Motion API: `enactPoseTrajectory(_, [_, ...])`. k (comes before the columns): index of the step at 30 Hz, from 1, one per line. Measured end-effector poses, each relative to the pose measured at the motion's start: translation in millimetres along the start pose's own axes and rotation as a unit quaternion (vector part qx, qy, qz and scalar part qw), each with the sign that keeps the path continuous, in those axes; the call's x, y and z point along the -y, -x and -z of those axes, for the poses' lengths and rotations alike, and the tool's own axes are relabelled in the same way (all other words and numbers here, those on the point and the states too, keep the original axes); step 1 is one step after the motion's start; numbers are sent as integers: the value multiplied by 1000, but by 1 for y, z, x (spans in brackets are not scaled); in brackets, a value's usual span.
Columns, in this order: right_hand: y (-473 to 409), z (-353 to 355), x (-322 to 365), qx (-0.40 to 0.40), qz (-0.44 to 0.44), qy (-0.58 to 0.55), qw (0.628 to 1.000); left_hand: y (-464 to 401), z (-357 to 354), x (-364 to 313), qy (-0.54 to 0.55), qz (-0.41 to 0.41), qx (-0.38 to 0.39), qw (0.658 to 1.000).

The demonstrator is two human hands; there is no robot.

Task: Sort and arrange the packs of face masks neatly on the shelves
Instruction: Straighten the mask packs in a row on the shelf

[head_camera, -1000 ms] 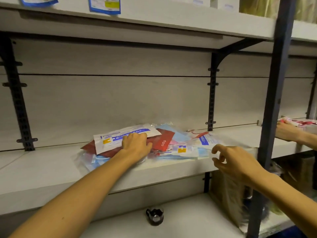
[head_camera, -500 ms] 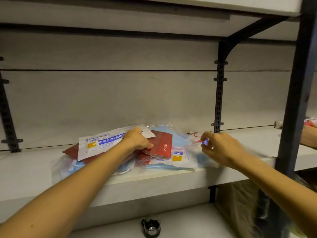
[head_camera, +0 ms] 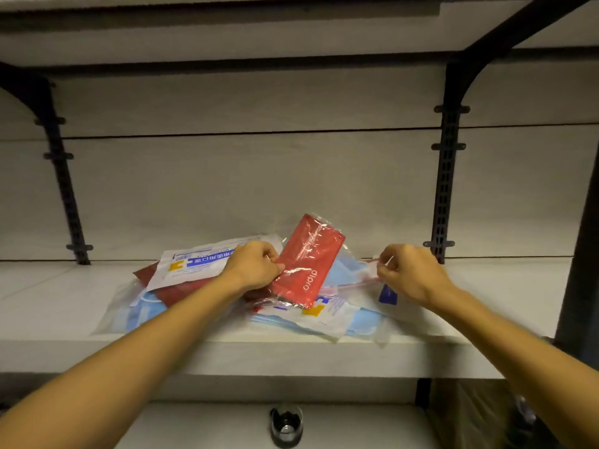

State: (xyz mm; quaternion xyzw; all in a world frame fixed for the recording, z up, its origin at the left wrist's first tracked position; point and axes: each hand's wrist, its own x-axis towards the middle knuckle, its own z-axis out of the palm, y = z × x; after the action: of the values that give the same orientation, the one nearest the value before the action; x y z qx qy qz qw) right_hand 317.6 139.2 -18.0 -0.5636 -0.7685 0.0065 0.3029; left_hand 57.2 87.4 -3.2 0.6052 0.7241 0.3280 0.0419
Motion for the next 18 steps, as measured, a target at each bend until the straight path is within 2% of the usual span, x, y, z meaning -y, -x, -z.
enactPoseTrajectory(5, [-25, -19, 5, 43, -4, -10, 999, 16, 13, 14, 56, 8, -99, 993])
enactPoseTrajectory(10, [-40, -39, 18, 92, -47, 2, 995, 18, 31, 34, 80, 21, -183, 980])
enactPoseTrajectory(18, [-54, -36, 30, 141, -106, -13, 984, 14, 41, 48, 89, 7, -191, 978])
